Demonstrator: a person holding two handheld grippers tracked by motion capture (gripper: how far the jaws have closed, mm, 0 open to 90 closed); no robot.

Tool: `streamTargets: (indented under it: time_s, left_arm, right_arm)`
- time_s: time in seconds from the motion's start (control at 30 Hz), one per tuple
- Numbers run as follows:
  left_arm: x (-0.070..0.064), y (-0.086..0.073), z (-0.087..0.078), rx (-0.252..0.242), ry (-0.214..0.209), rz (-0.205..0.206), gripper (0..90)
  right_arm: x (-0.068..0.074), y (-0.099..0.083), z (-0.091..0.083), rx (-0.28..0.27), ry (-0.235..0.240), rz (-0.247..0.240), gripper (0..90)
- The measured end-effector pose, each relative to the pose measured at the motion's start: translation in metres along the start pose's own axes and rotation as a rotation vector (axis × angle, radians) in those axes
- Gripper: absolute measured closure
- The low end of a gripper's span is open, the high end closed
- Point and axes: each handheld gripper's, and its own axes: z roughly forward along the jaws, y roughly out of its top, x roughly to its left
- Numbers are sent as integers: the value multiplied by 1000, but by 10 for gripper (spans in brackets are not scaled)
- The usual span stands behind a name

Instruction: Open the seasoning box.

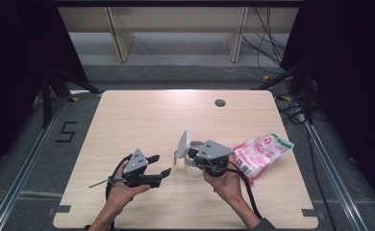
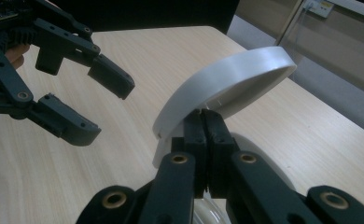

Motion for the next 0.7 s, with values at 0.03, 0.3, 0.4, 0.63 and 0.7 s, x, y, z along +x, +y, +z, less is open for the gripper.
streamTargets:
  time_s: [0.03, 0.3, 0.4, 0.63, 0.7]
  left_arm:
    - [0, 0, -1, 4, 4, 0, 313]
    - [1, -5, -1, 15, 11, -8, 291]
    - [2, -4, -4, 10, 19, -16, 285]
    - [3, -6, -8, 4, 25, -28, 263]
    - [1, -7, -8, 14, 26, -20, 258]
  right_arm:
    - [0, 1, 1, -6, 3, -14, 900]
    - [3, 4, 0, -11, 10, -25, 871]
    - [-4, 0, -7, -17, -10, -13, 813]
    - [-20, -36, -43, 18, -92, 84, 667]
    - [-26, -45, -53, 17, -120, 115, 642]
